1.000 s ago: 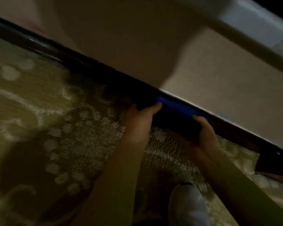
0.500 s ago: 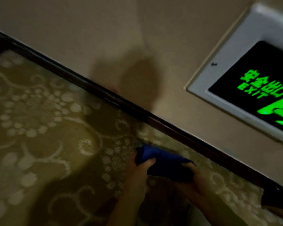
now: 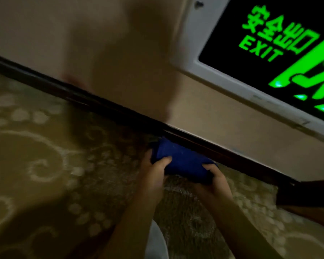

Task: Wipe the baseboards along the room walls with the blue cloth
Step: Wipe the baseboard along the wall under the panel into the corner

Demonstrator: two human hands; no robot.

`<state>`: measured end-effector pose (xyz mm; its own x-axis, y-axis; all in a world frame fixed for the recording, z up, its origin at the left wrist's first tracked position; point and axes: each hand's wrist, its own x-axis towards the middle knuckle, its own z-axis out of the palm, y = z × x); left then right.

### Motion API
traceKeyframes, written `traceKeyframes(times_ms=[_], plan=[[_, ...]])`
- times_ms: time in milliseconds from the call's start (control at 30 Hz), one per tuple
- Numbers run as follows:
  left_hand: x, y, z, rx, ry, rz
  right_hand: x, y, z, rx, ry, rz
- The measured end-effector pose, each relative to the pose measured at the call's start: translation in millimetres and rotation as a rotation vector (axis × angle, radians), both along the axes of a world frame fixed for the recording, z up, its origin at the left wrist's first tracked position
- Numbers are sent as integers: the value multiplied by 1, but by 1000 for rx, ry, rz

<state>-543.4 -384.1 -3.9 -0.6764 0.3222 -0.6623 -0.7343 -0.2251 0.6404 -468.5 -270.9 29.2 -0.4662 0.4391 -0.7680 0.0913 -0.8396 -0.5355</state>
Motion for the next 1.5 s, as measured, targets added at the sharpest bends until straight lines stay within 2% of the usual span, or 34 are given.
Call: traceKeyframes(times_ms=[167,267,400,500,633,733,833,1000,1133,1267,1367,1500], plan=[[-5,52,-7,-16,-79,-56,8,38,-5,-51,52,-201],[-22,35,-6,-45,-52,22,-16,29,-12,-38,34,-127],[-78,-22,-12,-138,-57,204,-78,-27,-28,-16,87,38],[-98,-46,-15,-90,-17,319,-115,-51,-32,-23,108,128],[-75,-23,-10,-108,37,277,-100,-37,-31,-26,100,66],[-58,-8,-2,-122,22,101,-64,-15,-21,-19,145,-17],[-62,-10,4,-126,-11,44,-61,-9,-19,22,56,-52],[-95,-23,5,-280,31,261,-103,-38,-22,58,-57,42],[-78,-3,12,-266,66,284,-96,-18,-20,97,-164,-9],[-64,0,15,-212,50,174,-74,-6,-15,107,-166,2],[-82,-14,20,-251,5,218,-91,-25,-17,121,-165,9],[-110,-35,18,-325,45,321,-121,-50,-15,144,-221,63]])
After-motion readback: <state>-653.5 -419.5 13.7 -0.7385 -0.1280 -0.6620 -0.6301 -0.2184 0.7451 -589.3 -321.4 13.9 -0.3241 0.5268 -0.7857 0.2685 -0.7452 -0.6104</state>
